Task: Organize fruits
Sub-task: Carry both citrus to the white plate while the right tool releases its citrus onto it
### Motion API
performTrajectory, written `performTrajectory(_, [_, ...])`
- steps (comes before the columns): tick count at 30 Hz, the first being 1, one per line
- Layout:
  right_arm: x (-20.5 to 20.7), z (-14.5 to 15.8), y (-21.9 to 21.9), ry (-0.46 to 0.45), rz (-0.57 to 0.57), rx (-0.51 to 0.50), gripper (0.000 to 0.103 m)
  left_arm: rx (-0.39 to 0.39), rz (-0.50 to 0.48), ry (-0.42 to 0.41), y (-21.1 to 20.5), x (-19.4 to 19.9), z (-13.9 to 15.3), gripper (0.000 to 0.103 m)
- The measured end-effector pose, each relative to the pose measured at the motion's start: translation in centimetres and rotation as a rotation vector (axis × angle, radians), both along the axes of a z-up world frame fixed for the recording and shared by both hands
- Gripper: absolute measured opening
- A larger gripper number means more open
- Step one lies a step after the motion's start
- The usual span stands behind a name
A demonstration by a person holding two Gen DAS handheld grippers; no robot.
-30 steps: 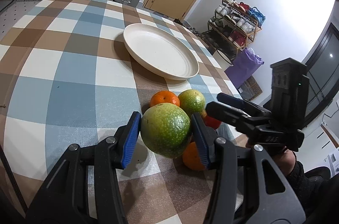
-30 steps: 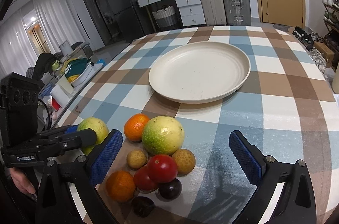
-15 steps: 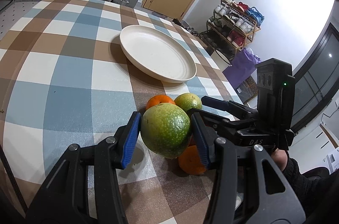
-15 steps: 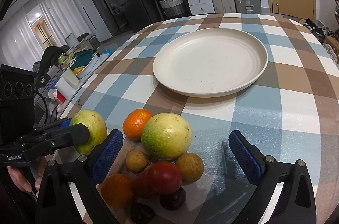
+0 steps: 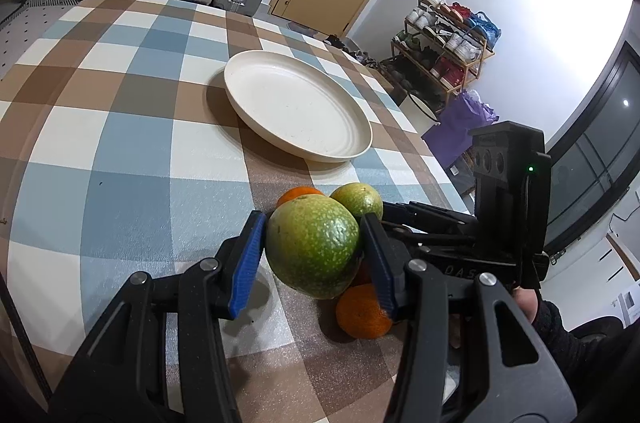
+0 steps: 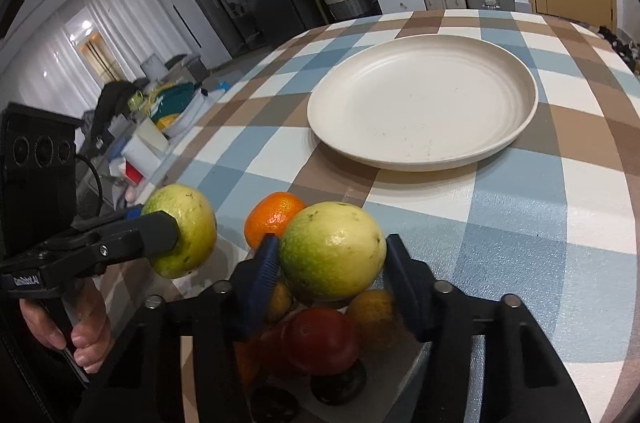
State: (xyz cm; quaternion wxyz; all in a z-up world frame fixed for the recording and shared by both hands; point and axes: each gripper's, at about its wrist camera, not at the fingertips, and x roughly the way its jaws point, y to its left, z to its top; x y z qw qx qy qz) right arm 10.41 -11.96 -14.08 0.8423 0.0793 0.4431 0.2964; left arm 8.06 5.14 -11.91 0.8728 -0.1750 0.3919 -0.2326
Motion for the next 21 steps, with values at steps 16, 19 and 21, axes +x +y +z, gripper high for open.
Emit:
performTrajectory(16, [-0.2, 0.7, -1.4, -0.015, -0.034, 0.05, 0.052, 0.011, -0.004, -0.006, -0.3, 0.4, 0.8, 0.046])
performTrajectory(19, [-0.3, 0.9, -1.8, -0.019, -0.043, 0.065, 0.052, 0.014, -0.005, -0.006, -0.5, 0.7, 1.1, 0.046])
performTrajectory(21, [-0.3, 1.2, -2.0, -0.027, -0.046, 0.076, 0.052, 0.018, -0.007, -0.009, -0.6, 1.0, 1.4, 0.046])
